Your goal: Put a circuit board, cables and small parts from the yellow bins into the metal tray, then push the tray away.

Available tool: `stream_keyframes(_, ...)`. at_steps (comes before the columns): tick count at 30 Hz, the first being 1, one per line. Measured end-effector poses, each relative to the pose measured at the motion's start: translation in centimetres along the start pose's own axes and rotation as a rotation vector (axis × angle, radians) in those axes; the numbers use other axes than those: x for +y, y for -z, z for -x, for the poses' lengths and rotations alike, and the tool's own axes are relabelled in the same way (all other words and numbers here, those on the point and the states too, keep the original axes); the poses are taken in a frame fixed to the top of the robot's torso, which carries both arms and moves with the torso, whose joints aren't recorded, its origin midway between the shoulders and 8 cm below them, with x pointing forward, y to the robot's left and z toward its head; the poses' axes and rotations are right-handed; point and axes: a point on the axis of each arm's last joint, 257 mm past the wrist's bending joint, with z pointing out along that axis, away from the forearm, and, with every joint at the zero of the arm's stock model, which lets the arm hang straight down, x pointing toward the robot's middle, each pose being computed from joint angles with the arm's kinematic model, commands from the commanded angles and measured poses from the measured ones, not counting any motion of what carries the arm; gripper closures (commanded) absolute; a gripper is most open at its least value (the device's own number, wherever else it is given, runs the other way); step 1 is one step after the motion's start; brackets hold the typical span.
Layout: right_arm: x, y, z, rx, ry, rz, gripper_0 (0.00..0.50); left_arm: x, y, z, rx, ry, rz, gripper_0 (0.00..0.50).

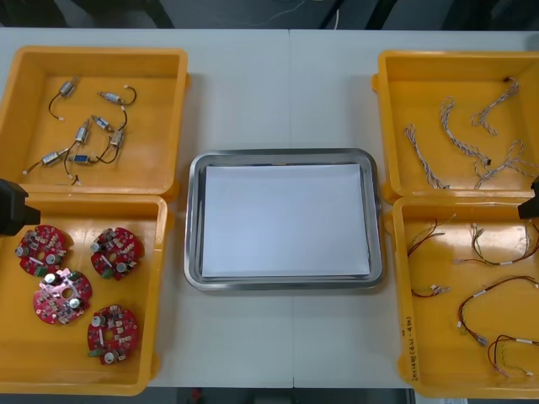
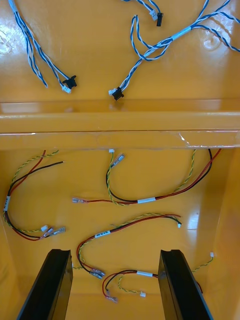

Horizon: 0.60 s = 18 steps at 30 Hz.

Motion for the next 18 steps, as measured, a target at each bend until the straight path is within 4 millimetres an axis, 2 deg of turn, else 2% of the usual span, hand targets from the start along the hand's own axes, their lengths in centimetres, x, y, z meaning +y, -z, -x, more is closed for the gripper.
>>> stream_keyframes(18,0.00,0.00,0.00,0.000,0.000,0.000,0.000,0.00,0.00,0.00,0.000,0.000,0.000,0.000)
